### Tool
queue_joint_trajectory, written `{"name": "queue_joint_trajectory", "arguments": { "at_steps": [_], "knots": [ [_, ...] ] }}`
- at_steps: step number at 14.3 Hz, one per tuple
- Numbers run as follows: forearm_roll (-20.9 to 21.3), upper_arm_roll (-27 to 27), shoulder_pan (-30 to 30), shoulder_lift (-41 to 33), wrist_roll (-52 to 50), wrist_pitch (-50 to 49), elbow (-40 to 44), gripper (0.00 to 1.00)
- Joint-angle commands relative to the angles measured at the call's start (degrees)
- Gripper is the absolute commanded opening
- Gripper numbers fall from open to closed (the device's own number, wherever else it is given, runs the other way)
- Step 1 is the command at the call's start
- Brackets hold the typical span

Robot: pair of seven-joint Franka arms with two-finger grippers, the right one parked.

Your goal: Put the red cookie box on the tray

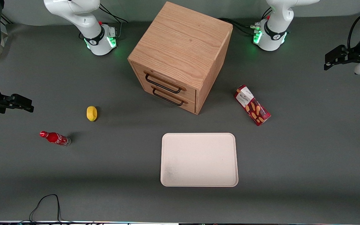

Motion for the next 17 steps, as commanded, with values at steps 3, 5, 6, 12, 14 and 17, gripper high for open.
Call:
{"name": "queue_joint_trajectory", "arguments": {
  "at_steps": [3,5,6,12,14,17],
  "knots": [
    [-1.03,0.27,0.32,1.86,1.08,0.01,0.33,1.00],
    [-1.20,0.27,-0.29,3.09,-4.52,2.20,-1.15,1.00],
    [-1.29,0.01,-0.99,2.83,-8.04,5.08,-3.60,1.00],
    [-0.59,-9.39,-3.11,3.27,-43.36,23.44,-19.77,1.00],
    [-0.59,-11.24,-3.98,5.46,-54.78,30.57,-25.05,1.00],
    [-0.59,-12.91,-4.78,7.31,-62.81,43.29,-34.35,1.00]
  ]
}}
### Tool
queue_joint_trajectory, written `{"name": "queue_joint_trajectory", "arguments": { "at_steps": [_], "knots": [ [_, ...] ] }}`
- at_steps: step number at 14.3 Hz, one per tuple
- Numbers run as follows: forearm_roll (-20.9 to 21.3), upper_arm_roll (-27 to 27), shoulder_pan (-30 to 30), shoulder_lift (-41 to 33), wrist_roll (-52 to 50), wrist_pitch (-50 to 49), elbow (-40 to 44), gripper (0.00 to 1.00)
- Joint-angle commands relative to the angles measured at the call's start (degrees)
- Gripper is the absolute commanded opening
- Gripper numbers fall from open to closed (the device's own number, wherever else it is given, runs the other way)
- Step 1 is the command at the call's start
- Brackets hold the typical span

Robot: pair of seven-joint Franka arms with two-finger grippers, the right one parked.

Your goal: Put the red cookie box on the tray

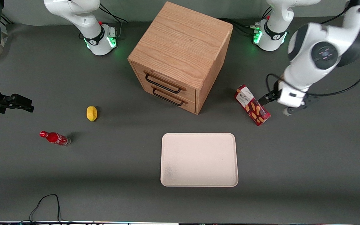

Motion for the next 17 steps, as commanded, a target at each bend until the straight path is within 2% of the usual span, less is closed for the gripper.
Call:
{"name": "queue_joint_trajectory", "arguments": {
  "at_steps": [1,6,8,9,10,12,13,17],
  "knots": [
    [0.35,-0.55,-0.95,0.72,-7.17,11.85,-9.20,1.00],
    [0.35,-0.73,-1.66,6.95,-9.73,25.14,-15.37,1.00],
    [0.44,-0.56,-2.27,9.07,-9.73,27.01,-15.82,0.98],
    [0.44,-0.47,-2.27,9.34,-9.73,27.01,-15.73,0.91],
    [0.52,-0.47,-2.27,9.60,-9.64,26.93,-15.82,0.71],
    [2.01,-0.47,-2.45,10.83,-9.38,26.93,-15.73,0.08],
    [2.80,-0.47,-2.45,11.01,-9.29,26.84,-15.73,0.00],
    [3.95,0.49,-2.45,10.84,-6.49,25.44,-14.16,0.00]
  ]
}}
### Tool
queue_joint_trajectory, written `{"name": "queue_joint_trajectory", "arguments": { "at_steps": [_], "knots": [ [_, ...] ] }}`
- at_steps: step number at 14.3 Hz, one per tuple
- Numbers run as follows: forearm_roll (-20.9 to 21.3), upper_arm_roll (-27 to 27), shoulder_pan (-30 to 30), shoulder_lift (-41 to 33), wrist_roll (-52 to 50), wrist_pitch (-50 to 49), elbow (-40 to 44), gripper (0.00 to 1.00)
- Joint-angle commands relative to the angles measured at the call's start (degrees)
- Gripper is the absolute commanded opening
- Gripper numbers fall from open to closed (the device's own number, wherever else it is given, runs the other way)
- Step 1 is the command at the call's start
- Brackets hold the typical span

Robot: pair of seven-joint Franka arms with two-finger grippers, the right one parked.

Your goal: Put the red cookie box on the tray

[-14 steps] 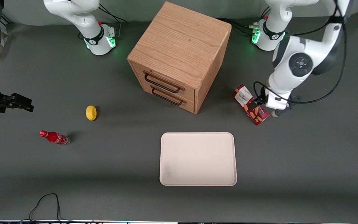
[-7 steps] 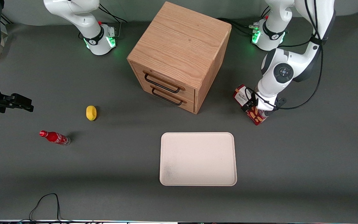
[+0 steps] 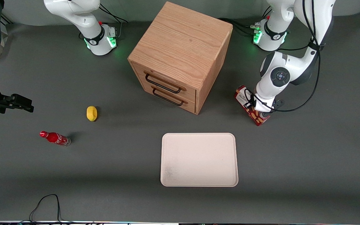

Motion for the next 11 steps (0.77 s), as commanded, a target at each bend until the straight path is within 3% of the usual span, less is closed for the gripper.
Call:
{"name": "queue_joint_trajectory", "arguments": {
  "at_steps": [1,5,11],
  "knots": [
    [1.19,1.26,-0.81,-0.70,2.06,-2.22,2.01,0.00],
    [3.57,1.34,-0.72,-1.32,9.25,-21.09,17.27,0.00],
    [3.04,1.96,-1.34,5.43,29.56,-36.13,44.16,0.00]
  ]
}}
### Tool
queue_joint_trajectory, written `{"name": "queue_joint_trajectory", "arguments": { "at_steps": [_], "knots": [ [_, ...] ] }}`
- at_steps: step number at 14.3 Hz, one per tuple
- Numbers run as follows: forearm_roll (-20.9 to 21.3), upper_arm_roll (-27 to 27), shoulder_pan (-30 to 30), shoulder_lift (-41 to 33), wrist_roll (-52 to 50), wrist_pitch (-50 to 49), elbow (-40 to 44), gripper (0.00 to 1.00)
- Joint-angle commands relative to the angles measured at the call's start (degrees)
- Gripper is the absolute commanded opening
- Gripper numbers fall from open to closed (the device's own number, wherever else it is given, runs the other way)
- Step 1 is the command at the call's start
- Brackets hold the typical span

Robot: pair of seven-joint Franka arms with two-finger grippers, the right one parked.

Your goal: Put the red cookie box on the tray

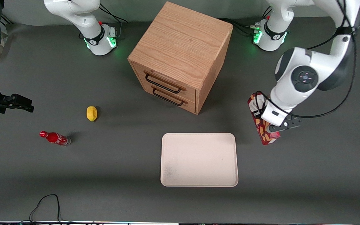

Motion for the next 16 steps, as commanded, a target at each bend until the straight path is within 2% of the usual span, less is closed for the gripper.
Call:
{"name": "queue_joint_trajectory", "arguments": {
  "at_steps": [1,5,9,16],
  "knots": [
    [0.15,1.31,-2.19,6.96,7.21,-8.70,15.23,0.00],
    [0.50,1.40,-6.41,17.67,8.19,-14.09,31.85,0.00],
    [0.85,4.02,-11.50,27.78,8.28,-12.33,39.86,0.00],
    [2.26,8.60,-16.44,35.89,7.31,-1.09,38.74,0.00]
  ]
}}
